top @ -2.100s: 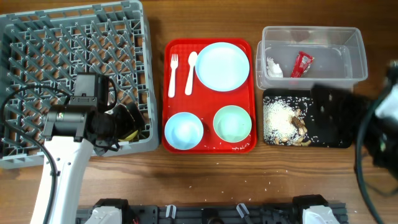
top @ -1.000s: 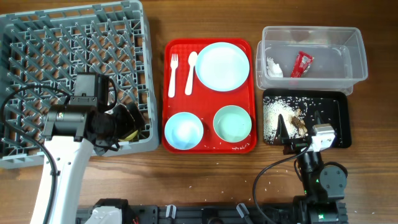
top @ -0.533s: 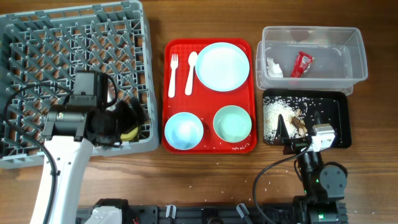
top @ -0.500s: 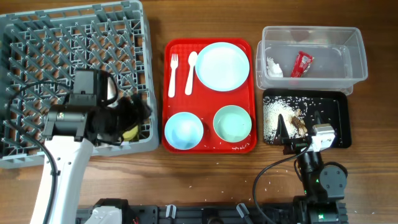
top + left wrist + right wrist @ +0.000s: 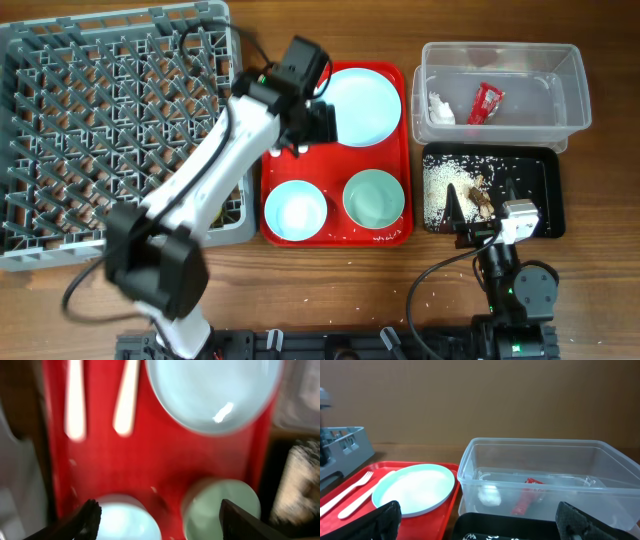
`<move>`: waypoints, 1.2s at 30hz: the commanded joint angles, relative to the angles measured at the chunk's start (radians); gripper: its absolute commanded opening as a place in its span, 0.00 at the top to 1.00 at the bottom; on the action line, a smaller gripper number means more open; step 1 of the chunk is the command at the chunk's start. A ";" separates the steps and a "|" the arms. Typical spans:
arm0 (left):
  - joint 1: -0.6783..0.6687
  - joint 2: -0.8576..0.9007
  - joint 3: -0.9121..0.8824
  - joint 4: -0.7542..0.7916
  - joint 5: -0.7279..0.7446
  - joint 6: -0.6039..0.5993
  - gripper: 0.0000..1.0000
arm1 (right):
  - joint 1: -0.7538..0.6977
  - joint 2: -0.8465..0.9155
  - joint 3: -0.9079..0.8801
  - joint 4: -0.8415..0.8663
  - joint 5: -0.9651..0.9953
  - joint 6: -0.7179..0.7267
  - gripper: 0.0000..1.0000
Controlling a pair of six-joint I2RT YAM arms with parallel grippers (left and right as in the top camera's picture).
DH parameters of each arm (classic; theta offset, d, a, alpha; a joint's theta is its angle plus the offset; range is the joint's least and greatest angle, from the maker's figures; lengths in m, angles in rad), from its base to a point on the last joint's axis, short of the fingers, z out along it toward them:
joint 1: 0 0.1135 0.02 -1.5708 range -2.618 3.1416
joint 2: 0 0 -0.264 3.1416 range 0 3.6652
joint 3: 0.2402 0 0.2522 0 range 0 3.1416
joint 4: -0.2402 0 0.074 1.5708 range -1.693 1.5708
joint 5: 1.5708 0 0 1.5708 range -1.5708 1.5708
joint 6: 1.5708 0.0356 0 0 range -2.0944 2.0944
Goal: Sort waste into correct bins and load items into the dishwasher rack
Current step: 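Grasp the white spoon with the left gripper and place it in the rack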
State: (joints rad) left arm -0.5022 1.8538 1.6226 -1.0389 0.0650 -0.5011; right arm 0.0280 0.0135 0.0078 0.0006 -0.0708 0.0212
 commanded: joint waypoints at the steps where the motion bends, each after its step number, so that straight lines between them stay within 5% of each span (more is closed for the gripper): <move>1: 0.033 0.188 0.066 0.056 -0.182 0.134 0.29 | -0.004 -0.009 -0.003 0.004 -0.009 0.006 0.00; 6: 0.091 0.240 0.064 0.180 -0.187 0.129 0.39 | -0.004 -0.009 -0.003 0.004 -0.009 0.006 0.00; 9: 0.084 0.275 0.064 0.229 -0.108 0.283 0.41 | -0.004 -0.009 -0.003 0.004 -0.009 0.005 0.00; 13: 0.073 0.309 0.064 0.248 -0.116 0.338 0.50 | -0.004 -0.009 -0.003 0.004 -0.009 0.006 0.00; 24: 0.061 0.424 0.064 0.322 -0.107 0.338 0.51 | -0.004 -0.009 -0.003 0.004 -0.009 0.006 0.00; 30: 0.037 0.430 0.066 0.281 -0.107 0.336 0.92 | -0.004 -0.009 -0.003 0.004 -0.009 0.006 0.00; 36: 0.055 0.334 0.068 0.214 -0.107 0.275 0.94 | -0.004 -0.009 -0.003 0.004 -0.009 0.006 0.00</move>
State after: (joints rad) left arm -0.4629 2.2280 1.7103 -0.7982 -0.0471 -0.1776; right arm 0.0280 0.0135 0.0078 0.0006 -0.0708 0.0212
